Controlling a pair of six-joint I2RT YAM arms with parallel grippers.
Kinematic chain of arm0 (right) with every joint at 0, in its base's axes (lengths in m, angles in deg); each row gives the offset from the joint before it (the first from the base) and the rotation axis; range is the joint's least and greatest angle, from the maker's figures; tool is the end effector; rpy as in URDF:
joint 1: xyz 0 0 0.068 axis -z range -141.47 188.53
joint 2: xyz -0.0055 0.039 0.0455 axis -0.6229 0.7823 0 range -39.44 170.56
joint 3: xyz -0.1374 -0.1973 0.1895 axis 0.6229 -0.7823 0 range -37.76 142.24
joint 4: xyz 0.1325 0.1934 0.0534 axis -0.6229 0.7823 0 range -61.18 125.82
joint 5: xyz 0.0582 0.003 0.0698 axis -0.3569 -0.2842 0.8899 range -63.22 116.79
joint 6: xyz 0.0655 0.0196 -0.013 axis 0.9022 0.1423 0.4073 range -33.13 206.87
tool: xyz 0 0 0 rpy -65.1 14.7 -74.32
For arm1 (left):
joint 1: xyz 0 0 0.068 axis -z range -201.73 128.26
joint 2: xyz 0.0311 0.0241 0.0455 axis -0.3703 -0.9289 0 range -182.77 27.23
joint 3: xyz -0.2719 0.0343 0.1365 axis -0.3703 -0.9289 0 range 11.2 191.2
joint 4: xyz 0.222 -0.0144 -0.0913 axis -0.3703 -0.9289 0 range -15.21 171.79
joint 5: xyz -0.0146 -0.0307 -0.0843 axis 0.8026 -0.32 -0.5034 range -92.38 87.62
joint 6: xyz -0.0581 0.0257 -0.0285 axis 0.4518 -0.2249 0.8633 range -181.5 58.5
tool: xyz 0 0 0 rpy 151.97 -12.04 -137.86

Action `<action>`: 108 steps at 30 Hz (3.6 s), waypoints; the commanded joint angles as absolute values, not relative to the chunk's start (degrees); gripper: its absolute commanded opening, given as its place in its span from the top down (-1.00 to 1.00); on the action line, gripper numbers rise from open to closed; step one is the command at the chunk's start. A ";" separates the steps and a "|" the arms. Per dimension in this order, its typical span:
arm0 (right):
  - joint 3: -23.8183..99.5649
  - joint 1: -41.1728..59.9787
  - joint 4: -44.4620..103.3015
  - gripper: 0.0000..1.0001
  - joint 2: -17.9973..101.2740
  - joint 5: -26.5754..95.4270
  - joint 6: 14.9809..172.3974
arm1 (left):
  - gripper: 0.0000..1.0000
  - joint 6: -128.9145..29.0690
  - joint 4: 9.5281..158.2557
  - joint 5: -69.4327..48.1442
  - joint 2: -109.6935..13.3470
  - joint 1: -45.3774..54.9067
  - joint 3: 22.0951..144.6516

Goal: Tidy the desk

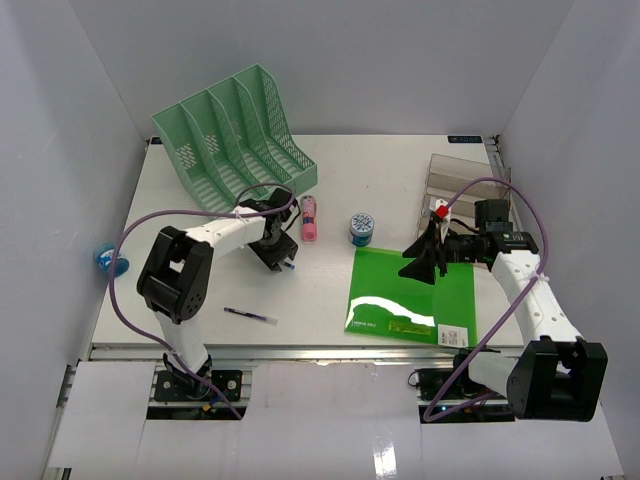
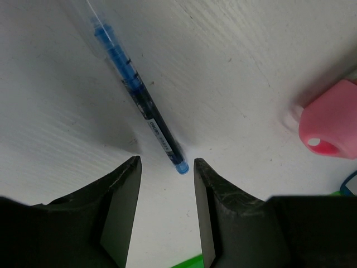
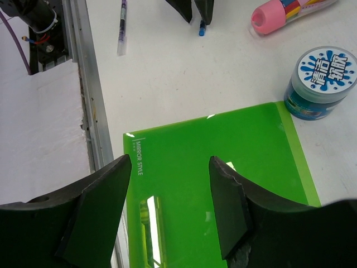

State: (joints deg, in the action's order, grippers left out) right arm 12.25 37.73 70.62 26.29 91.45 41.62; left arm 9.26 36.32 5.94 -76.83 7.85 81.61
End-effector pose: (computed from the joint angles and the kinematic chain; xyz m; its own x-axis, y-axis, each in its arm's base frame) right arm 0.1797 0.0537 0.3000 -0.2448 -0.3074 -0.9196 -0.9449 0.2881 0.1552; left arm 0.2957 -0.1585 0.2019 -0.7202 -0.6654 -0.1964 -0.6532 0.7457 -0.1312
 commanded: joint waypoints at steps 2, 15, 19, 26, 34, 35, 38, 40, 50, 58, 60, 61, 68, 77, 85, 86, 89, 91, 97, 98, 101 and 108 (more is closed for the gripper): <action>11.72 37.83 69.69 -0.29 24.80 93.67 41.35 | -0.01 11.00 34.07 8.25 -78.44 6.55 83.71; 11.60 39.58 69.69 -0.30 24.75 93.93 41.49 | 0.51 9.22 35.07 7.63 -79.40 5.51 81.79; 11.35 39.58 69.85 -0.30 24.96 93.69 41.30 | 0.84 7.65 36.80 6.26 -75.94 5.58 78.85; 11.59 39.50 71.44 -0.31 24.63 92.33 40.66 | 1.00 -1.67 43.51 2.55 -64.60 8.45 72.95; 15.97 37.13 74.68 -0.36 26.11 93.16 48.50 | 1.00 -14.34 70.28 -15.18 -45.71 13.82 60.85; 16.47 36.49 73.59 -0.38 26.20 94.58 50.58 | 1.00 -13.65 74.70 -19.44 -43.52 14.16 58.95; 17.67 34.93 68.64 -0.44 26.11 97.16 61.35 | 1.00 -12.33 89.35 -24.24 -42.71 16.41 54.76; 17.44 34.15 62.89 -0.55 25.46 97.76 72.09 | 1.00 -11.91 96.31 -24.84 -43.47 18.81 53.73; 9.83 28.64 25.24 -0.83 20.77 91.64 110.06 | 1.00 -10.01 111.91 -23.51 -50.84 26.67 56.53; 13.37 26.45 31.99 -0.55 25.30 84.08 107.54 | 1.00 -9.05 115.27 -23.81 -53.74 28.61 57.86; 13.41 25.63 31.96 -0.49 25.46 82.40 107.35 | 1.00 -9.13 115.18 -23.93 -54.32 28.91 58.54; 13.48 25.36 31.86 -0.41 25.59 82.26 107.31 | 1.00 -9.16 115.14 -24.00 -54.63 28.97 58.79; 14.41 24.73 32.06 0.11 27.05 82.25 106.56 | 1.00 -8.96 115.46 -24.15 -56.36 29.54 60.02; 14.01 24.73 30.58 0.71 26.95 84.59 106.55 | 0.48 -8.41 114.10 -22.83 -56.57 29.59 60.61; 18.47 25.55 39.65 0.85 26.09 84.15 93.23 | -0.60 -10.98 109.46 -20.70 -51.96 29.59 59.00; 19.66 25.81 42.75 0.85 26.12 83.62 89.40 | -0.66 -11.80 108.99 -20.33 -50.37 29.59 58.18; 23.37 27.25 51.69 0.85 26.44 83.56 78.12 | -0.77 -14.83 106.24 -17.53 -42.98 29.59 54.99; 25.82 28.17 58.23 0.85 27.07 81.59 70.47 | -0.83 -16.61 102.87 -14.71 -36.66 29.58 51.38; 29.64 30.41 65.36 0.85 30.35 59.57 51.57 | -0.88 -15.58 87.01 -5.36 -17.38 29.57 39.97; 29.81 31.15 65.10 0.85 31.40 57.18 48.50 | -0.88 -14.44 84.16 -4.26 -13.58 29.53 37.74; 30.78 33.83 64.08 0.84 35.04 50.23 42.46 | -0.88 -9.37 76.69 -0.40 -4.60 29.51 32.50; 35.30 41.08 58.36 0.84 45.86 38.66 31.98 | -0.89 0.34 62.55 4.09 7.27 29.51 28.14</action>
State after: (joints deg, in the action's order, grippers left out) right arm 31.26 38.26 62.01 42.56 48.35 42.31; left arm -5.38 73.18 -0.23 3.98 29.40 28.54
